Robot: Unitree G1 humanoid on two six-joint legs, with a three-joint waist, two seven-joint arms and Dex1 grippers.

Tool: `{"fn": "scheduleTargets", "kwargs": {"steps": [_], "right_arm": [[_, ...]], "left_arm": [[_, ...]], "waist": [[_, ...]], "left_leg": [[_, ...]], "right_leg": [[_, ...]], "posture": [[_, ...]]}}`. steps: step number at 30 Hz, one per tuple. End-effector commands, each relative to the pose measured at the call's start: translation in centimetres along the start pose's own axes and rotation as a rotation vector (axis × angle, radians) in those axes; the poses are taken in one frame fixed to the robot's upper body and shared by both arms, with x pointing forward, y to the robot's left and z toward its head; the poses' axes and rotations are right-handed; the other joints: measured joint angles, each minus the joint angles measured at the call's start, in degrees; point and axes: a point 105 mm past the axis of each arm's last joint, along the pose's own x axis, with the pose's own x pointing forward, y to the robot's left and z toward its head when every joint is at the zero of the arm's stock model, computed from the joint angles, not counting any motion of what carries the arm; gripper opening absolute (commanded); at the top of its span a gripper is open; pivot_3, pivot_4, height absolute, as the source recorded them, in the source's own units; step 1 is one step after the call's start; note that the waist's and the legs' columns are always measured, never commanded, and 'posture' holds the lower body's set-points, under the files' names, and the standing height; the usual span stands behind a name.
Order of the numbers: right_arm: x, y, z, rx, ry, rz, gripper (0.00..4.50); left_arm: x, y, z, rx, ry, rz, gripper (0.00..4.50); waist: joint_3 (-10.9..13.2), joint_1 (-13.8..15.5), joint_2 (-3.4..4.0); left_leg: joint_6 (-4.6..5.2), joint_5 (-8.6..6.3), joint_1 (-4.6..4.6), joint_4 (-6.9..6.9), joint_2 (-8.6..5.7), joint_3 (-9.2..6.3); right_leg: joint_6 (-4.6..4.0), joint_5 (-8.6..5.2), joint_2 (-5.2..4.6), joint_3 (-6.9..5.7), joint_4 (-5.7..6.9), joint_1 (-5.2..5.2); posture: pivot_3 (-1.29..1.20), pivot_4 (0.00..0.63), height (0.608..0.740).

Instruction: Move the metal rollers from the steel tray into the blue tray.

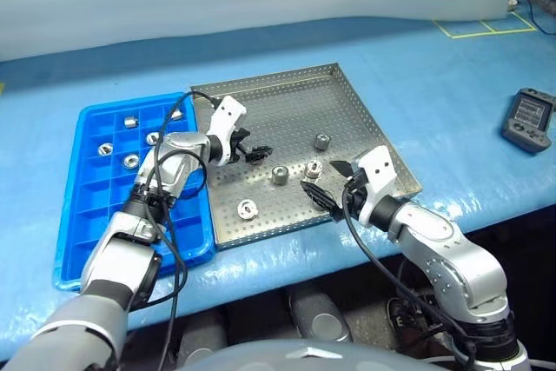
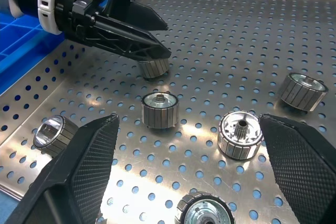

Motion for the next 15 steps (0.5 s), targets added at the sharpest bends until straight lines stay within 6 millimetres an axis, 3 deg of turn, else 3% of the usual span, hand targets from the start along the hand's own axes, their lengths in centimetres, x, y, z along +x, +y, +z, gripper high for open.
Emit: {"fn": "scheduleTargets", "kwargs": {"steps": [1,4,10,15], "right_arm": [[-0.4,0.1,1.5,-0.028,-0.067,-0.008,4.49],[-0.4,0.1,1.5,-0.027,-0.069,-0.011,4.5],[-0.1,0.0,1.5,-0.023,-0.072,-0.011,4.5],[0.2,0.2,1.5,-0.025,-0.069,0.005,4.5]], "left_arm": [[0.2,0.1,0.2,0.064,0.02,0.007,4.5],[0.1,0.5,-1.2,0.15,0.098,0.031,3.9],[-0.6,0.8,-3.1,0.181,0.165,0.038,1.88],[-1.5,0.6,-0.9,0.156,0.033,0.059,1.73]], "waist": [[0.0,-0.33,0.0],[0.0,-0.73,0.0],[-0.02,-0.84,0.03],[-0.02,-0.74,0.04]], "left_leg": [[0.0,0.0,0.0,0.0,0.0,0.0],[0.0,0.0,0.0,0.0,0.0,0.0],[0.0,0.0,0.06,-0.02,0.01,-0.01],[0.0,0.0,0.07,-0.01,0.01,0.0]], "right_leg": [[0.0,0.0,0.0,0.0,0.0,0.0],[0.01,0.0,0.0,0.0,0.01,0.0],[0.01,0.0,0.0,0.01,0.02,0.03],[0.02,0.0,0.0,0.01,0.03,0.04]], "posture": [[-0.26,0.15,0.74],[-0.25,0.15,0.74],[-0.24,0.15,0.74],[-0.23,0.15,0.74]]}}
